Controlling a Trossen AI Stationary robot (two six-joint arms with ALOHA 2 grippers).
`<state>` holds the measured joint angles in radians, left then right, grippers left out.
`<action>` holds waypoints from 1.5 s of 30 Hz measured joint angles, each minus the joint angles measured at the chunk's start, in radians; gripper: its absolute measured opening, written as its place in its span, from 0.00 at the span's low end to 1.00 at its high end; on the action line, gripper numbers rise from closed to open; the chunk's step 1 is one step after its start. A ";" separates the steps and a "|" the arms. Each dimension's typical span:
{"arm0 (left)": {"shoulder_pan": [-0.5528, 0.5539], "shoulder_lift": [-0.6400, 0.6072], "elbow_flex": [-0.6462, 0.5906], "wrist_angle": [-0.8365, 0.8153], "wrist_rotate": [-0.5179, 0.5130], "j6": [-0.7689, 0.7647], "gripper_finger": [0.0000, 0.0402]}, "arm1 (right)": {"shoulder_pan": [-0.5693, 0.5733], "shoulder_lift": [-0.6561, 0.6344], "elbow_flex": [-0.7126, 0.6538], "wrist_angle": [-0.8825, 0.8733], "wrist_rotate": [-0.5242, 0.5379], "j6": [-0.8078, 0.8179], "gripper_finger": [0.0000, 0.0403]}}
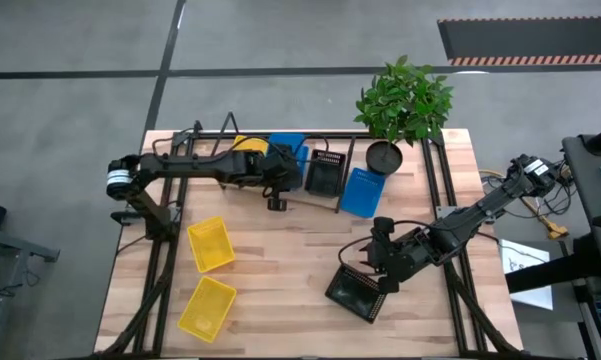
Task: Stack baskets on shelf by color
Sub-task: Stack the bottom blue basket on top of the other blue basket on the shelf, then stack the top yellow basket on top of the other yellow basket on the shelf
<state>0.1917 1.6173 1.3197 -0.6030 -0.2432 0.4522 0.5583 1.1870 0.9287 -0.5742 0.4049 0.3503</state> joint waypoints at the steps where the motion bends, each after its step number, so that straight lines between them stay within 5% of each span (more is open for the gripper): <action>1: 0.001 0.000 0.000 -0.002 0.006 0.000 0.00 | 0.000 0.000 0.000 0.003 0.000 0.000 0.33; 28: 0.005 0.000 -0.018 -0.008 0.027 0.010 0.00 | 0.000 0.000 0.000 0.013 0.000 -0.001 0.33; 45: -0.011 -0.013 -0.018 -0.018 0.030 0.004 0.16 | 0.000 0.000 0.000 0.031 0.000 -0.001 0.34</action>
<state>0.1803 1.6047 1.3014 -0.6207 -0.2134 0.4566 0.5583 1.1870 0.9291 -0.5434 0.4046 0.3496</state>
